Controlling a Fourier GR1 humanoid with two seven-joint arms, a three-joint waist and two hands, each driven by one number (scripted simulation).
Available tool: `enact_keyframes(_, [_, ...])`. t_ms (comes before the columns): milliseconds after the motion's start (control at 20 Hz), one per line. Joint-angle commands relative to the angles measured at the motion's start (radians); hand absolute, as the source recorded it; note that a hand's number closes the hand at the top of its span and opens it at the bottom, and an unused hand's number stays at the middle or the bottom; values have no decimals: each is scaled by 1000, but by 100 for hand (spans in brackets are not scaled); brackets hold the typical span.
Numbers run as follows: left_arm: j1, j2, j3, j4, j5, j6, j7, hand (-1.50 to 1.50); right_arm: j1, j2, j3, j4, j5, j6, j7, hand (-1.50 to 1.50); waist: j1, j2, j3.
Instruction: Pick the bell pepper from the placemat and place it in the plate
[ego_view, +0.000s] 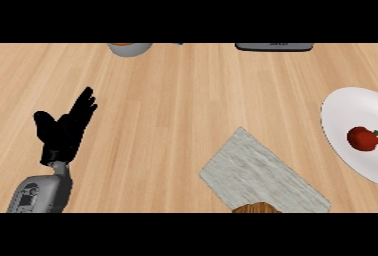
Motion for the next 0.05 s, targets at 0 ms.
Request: enact_keyframes(0, [16, -8, -8, -42, 10, -2, 36, 0, 26, -44, 14, 48, 12, 149, -140, -150, 4, -1, 1])
